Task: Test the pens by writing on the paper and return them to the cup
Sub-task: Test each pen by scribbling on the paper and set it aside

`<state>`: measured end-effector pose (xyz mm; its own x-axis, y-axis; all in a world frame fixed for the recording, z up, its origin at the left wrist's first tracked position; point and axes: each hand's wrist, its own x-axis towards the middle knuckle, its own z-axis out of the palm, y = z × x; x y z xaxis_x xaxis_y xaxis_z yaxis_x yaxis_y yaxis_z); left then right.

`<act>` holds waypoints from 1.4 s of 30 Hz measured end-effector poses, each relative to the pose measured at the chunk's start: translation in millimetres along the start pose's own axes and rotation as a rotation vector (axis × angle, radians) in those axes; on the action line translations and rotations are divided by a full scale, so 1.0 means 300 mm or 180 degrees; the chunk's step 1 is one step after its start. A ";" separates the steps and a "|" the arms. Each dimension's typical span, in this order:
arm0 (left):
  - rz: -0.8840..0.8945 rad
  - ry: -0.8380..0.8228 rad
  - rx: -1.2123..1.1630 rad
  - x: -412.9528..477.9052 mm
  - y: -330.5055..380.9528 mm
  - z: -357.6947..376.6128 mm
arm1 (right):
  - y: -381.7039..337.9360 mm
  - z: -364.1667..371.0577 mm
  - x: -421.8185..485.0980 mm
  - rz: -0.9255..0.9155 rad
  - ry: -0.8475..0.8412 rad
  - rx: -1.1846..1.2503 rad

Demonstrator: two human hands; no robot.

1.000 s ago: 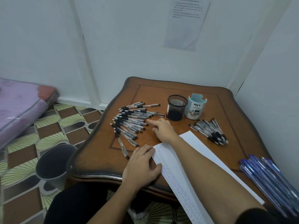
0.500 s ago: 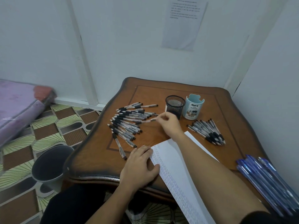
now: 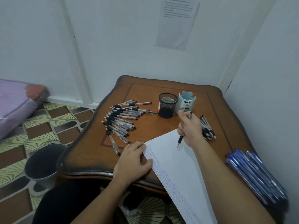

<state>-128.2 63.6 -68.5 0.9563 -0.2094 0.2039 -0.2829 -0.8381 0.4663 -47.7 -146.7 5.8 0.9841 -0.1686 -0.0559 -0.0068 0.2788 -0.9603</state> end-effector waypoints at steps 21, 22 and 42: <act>0.0052 0.0001 0.0076 0.003 -0.007 0.003 | 0.189 0.036 -0.083 0.0295 -0.0806 -0.1153; 0.0045 0.0001 0.0066 0.003 -0.006 0.003 | 0.193 0.037 -0.086 0.0208 -0.0740 -0.1342; 0.0031 0.0054 0.0071 0.000 -0.005 0.005 | 0.206 0.034 -0.113 -0.0209 -0.0765 -0.2006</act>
<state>-127.7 64.2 -70.6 0.9521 -0.2092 0.2230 -0.2904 -0.8472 0.4449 -79.6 -114.2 -48.8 0.9976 0.0688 0.0002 0.0238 -0.3417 -0.9395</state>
